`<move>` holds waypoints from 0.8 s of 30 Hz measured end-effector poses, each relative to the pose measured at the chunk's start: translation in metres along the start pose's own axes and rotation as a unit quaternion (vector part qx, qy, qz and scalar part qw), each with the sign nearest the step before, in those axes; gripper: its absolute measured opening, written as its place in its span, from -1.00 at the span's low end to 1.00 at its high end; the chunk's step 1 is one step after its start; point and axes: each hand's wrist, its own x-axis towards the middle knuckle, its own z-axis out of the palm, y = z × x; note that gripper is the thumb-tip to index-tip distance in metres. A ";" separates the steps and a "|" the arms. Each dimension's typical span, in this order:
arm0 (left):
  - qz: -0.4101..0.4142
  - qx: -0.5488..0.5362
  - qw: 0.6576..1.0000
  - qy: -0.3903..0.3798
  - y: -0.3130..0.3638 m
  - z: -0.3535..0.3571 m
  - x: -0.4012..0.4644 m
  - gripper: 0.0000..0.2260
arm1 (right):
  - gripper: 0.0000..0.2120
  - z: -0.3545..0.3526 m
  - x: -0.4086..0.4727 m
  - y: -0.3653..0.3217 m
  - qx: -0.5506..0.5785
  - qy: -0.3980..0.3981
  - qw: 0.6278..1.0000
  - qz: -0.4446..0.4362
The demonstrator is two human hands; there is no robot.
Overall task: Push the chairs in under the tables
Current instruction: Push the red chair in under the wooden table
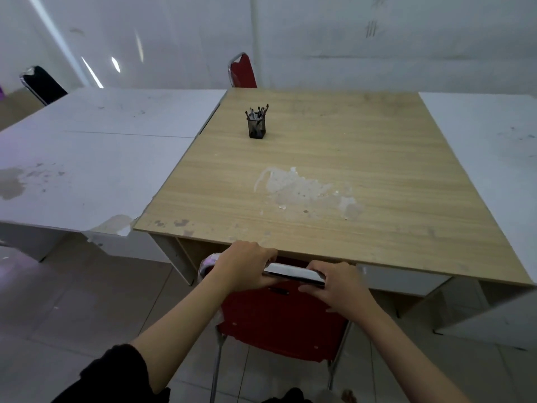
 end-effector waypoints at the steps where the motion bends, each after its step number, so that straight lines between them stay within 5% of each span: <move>1: -0.003 0.002 1.000 0.000 -0.001 0.000 -0.001 -0.59 | -0.75 0.002 0.000 -0.002 -0.005 0.007 1.000 -0.008; 13: -0.028 0.042 0.999 0.013 -0.031 0.008 -0.014 -0.63 | -0.66 0.036 0.018 -0.017 -0.029 0.121 0.987 -0.100; 24: 0.030 0.046 0.990 0.131 -0.035 0.014 -0.001 -0.51 | -0.69 0.029 0.042 0.007 -0.086 0.138 0.978 -0.131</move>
